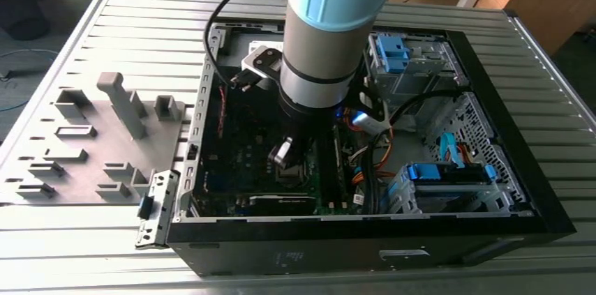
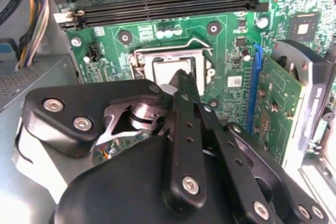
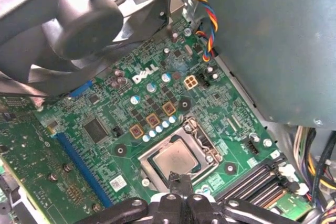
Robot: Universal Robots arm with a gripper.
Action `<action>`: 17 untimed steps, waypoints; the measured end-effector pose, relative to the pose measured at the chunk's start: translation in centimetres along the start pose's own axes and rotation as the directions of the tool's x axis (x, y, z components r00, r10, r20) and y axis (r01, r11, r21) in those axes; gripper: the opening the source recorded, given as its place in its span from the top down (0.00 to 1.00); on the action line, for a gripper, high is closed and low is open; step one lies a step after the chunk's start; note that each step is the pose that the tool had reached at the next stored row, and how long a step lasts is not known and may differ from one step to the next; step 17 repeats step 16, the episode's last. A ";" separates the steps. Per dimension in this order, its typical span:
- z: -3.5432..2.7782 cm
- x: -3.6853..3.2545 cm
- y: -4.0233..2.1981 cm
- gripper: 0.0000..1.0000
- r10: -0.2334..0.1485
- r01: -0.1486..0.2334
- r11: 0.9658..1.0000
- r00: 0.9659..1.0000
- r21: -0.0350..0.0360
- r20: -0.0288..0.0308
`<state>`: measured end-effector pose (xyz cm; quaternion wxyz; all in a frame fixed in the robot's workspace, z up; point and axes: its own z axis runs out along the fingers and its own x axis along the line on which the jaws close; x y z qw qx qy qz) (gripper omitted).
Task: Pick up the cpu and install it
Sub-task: 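Install the first cpu locking lever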
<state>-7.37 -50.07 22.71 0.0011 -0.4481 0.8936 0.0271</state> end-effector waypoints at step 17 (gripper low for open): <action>-0.46 -0.01 0.02 0.89 0.000 0.000 1.000 1.000 0.000 0.001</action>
